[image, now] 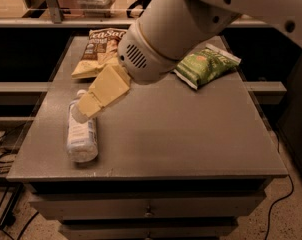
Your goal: Pick blue plastic bottle
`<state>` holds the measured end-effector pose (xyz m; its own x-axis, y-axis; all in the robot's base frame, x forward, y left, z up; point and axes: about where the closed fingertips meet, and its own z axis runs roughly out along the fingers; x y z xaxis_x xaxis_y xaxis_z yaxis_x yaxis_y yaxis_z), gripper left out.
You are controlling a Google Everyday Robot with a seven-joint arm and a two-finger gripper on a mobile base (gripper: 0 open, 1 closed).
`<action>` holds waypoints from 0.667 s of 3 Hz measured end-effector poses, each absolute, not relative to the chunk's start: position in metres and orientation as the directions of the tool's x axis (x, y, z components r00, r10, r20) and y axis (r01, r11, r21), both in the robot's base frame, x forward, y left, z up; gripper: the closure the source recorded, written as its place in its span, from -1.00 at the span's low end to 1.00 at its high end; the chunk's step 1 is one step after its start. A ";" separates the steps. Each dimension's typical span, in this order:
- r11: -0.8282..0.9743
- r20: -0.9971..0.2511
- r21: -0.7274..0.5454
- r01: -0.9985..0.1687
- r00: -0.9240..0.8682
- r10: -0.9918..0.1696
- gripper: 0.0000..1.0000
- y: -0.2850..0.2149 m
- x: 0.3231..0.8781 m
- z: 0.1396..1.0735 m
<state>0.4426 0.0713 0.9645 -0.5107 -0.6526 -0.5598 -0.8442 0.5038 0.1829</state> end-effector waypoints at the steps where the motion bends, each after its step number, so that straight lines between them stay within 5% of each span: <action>1: 0.497 -0.579 0.249 -0.831 -0.539 -0.612 -1.00 0.099 0.444 0.949; 2: 0.506 -0.590 0.297 -0.810 -0.572 -0.569 -1.00 0.132 0.451 0.932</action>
Offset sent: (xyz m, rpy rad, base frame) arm 0.0222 0.1022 -0.0578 0.1763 0.1188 -0.0848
